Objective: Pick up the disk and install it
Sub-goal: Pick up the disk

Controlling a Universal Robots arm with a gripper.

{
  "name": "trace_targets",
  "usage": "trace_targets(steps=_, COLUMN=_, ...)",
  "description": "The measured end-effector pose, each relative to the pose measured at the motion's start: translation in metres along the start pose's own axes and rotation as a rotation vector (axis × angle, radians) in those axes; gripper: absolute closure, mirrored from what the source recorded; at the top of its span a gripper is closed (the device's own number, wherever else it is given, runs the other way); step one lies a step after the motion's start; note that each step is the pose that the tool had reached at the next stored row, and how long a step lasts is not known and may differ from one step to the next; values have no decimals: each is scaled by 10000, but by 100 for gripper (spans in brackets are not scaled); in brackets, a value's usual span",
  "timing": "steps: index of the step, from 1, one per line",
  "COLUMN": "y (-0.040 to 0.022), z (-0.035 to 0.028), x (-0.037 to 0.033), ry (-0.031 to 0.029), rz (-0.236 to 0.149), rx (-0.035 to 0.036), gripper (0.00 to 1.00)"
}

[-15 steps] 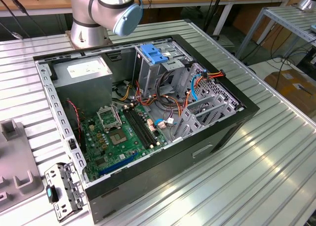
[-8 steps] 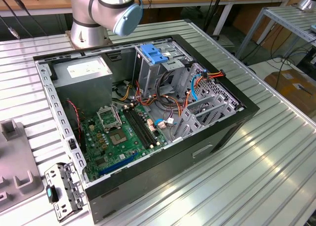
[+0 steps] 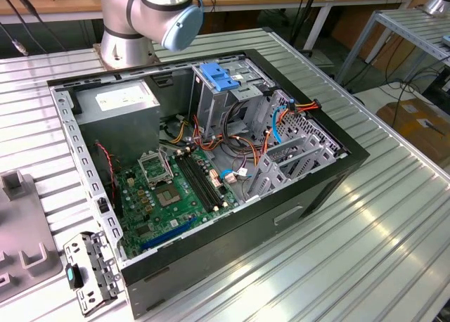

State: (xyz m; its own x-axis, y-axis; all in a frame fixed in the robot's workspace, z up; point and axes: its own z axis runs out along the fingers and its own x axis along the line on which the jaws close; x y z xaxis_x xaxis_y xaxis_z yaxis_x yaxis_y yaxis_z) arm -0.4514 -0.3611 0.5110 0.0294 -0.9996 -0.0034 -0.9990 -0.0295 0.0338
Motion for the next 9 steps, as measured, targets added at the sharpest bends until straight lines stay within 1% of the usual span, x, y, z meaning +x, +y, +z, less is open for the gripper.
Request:
trace_targets(steps=2, y=-24, z=-11, x=1, ry=1, rz=0, rx=-20, gripper=63)
trace_targets(steps=9, y=-56, z=-96, x=1, ry=-1, rz=0, rx=-59, gripper=63)
